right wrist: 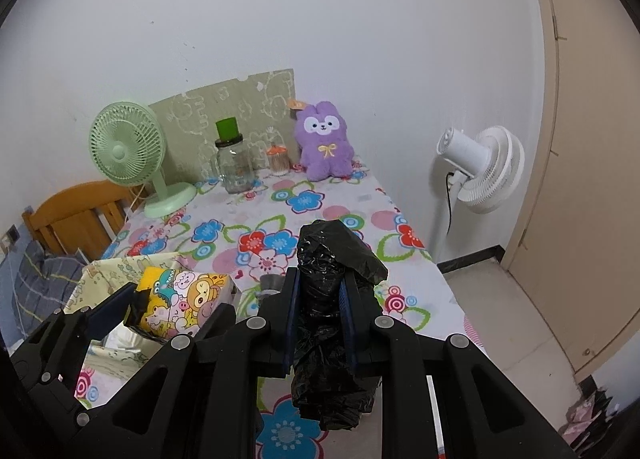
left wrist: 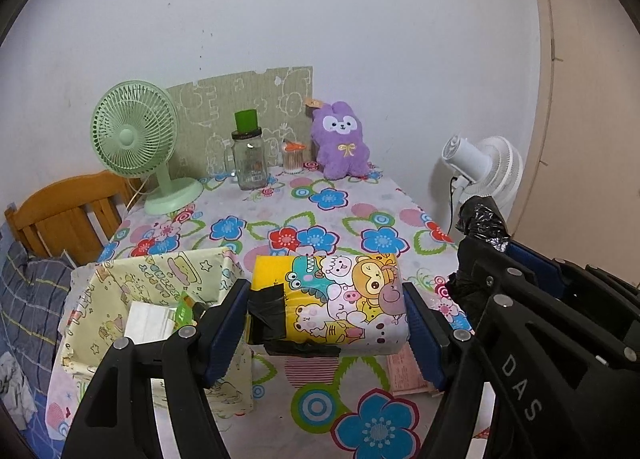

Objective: Organize soft objects
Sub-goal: 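Carry the yellow pouch toward the box with the left tool while the right tool lifts the black bag, then lower the yellow pouch into the box with the left tool while the right tool lowers the black bag in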

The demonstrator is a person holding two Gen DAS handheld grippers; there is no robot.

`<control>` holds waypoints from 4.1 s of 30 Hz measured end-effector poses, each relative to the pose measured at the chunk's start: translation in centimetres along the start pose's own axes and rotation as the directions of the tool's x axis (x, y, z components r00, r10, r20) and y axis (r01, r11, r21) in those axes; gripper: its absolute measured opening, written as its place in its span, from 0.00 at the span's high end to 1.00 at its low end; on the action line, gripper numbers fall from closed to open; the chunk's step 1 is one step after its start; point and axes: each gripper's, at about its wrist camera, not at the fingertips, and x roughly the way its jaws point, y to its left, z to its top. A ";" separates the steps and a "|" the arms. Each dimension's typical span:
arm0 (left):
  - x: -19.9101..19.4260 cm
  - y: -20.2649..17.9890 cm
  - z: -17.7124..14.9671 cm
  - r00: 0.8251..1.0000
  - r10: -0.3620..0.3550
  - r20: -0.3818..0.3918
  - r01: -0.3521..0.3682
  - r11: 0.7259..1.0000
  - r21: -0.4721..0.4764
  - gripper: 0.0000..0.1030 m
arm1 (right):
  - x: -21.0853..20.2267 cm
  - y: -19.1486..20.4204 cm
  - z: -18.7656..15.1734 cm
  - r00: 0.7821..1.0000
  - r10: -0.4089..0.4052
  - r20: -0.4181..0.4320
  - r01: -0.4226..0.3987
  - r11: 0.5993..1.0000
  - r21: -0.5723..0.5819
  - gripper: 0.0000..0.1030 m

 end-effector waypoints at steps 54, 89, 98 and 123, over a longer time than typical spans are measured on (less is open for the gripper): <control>2.1 15.0 0.1 0.989 0.137 -0.056 -0.144 0.978 -0.150 0.27 | 5.4 15.4 1.8 0.973 0.222 -0.072 -0.230 0.961 -0.152 0.79; 7.5 20.0 -3.8 0.966 0.109 -0.233 -0.153 0.972 -0.181 0.13 | 13.4 20.8 -1.4 0.913 0.299 -0.277 -0.353 0.920 -0.172 0.79; 7.2 20.0 -3.7 0.966 0.101 -0.237 -0.149 0.970 -0.195 0.11 | 13.6 21.3 -1.6 0.906 0.271 -0.326 -0.353 0.908 -0.226 0.57; 3.4 16.3 -1.3 0.985 0.106 -0.137 -0.127 0.980 -0.153 0.05 | 8.0 17.8 0.4 0.949 0.256 -0.186 -0.296 0.925 -0.237 0.30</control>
